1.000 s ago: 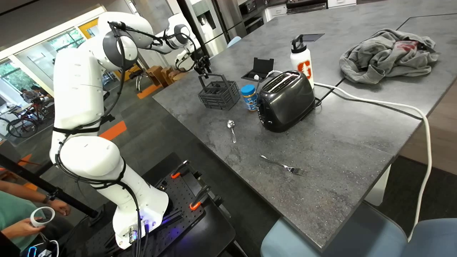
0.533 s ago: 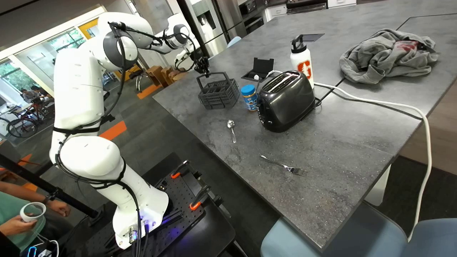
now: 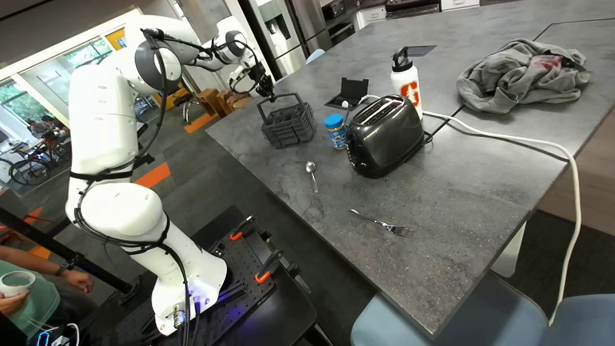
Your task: Move the grey cutlery holder to the left
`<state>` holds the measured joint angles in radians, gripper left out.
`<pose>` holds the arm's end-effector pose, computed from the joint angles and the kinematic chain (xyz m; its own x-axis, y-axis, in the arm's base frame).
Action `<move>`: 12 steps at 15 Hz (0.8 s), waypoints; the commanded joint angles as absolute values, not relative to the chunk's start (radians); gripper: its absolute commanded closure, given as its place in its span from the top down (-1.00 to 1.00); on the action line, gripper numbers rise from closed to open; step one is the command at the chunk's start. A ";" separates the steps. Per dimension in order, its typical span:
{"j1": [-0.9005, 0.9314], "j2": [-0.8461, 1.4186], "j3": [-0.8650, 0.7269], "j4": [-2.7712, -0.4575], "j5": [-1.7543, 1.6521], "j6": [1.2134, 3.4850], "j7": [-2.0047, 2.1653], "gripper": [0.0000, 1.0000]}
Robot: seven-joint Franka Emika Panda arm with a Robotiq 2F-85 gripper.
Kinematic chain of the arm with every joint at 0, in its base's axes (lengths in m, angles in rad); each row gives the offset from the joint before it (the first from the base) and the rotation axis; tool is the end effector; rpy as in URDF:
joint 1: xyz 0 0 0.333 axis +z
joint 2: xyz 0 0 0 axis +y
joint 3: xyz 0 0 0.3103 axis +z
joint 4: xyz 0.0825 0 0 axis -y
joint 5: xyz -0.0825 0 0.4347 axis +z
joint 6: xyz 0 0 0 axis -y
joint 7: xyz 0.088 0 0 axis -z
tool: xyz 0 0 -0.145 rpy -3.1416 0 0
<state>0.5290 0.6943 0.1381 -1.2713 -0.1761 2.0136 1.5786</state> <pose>0.6438 0.4590 0.2908 0.6382 -0.7663 0.0743 -0.7647 -0.6421 -0.0536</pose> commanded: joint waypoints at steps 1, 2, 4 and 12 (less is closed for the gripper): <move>0.522 0.615 0.163 -1.305 -0.195 1.943 1.441 -0.84; 0.521 0.604 0.170 -1.306 -0.197 1.916 1.391 -0.84; 0.521 0.587 0.174 -1.306 -0.212 1.862 1.303 -0.84; 0.494 0.511 0.186 -1.406 -0.223 1.869 0.975 -0.84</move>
<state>0.5196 0.5869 0.1686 -1.3118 -0.2244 1.8365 1.0616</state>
